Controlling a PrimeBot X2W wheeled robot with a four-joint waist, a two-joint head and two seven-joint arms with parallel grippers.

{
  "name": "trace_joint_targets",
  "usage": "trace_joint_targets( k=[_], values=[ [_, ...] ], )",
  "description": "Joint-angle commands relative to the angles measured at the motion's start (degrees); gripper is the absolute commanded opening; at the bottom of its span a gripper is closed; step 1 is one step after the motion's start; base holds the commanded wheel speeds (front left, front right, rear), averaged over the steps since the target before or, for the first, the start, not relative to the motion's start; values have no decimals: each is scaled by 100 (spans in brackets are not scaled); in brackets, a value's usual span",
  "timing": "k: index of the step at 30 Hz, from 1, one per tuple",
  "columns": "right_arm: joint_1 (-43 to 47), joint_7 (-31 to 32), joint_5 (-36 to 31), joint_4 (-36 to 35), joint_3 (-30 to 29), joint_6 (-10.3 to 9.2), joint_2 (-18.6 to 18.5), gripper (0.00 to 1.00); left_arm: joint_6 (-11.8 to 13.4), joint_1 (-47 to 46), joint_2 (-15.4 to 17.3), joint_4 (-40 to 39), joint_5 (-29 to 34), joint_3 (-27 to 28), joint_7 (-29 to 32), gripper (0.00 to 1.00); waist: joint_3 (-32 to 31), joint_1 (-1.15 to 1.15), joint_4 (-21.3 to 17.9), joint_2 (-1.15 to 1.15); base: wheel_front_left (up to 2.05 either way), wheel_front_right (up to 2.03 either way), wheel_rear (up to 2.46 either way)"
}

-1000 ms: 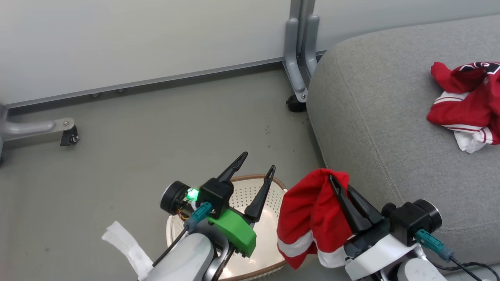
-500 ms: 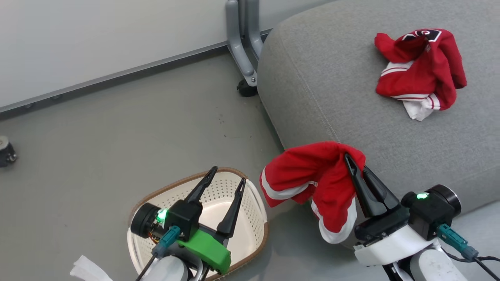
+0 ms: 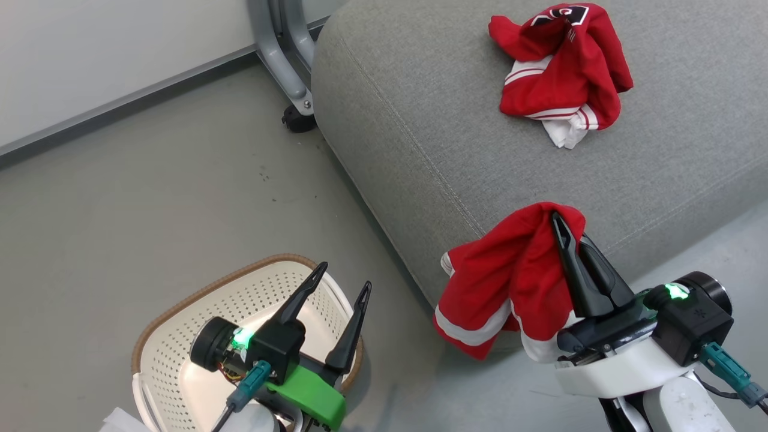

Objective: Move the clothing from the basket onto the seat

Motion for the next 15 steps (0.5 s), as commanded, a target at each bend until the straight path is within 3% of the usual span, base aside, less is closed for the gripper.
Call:
trace_joint_targets(
  k=[1,8,15],
  values=[
    [16,-19,-41,-50,-38,-4,18,0,-31,0,20,15,88,27,-1,100,163,0,-135,0,0,0,0],
    [-542,-19,-27,-224,-234,-4,-63,0,-125,-199,-19,23,196,-13,-1,100,516,0,-59,0,0,0,0],
    [-2011,-19,-48,-429,-633,-4,-421,0,-181,-558,93,3,323,-100,-1,100,1302,0,248,0,0,0,0]
  ],
)
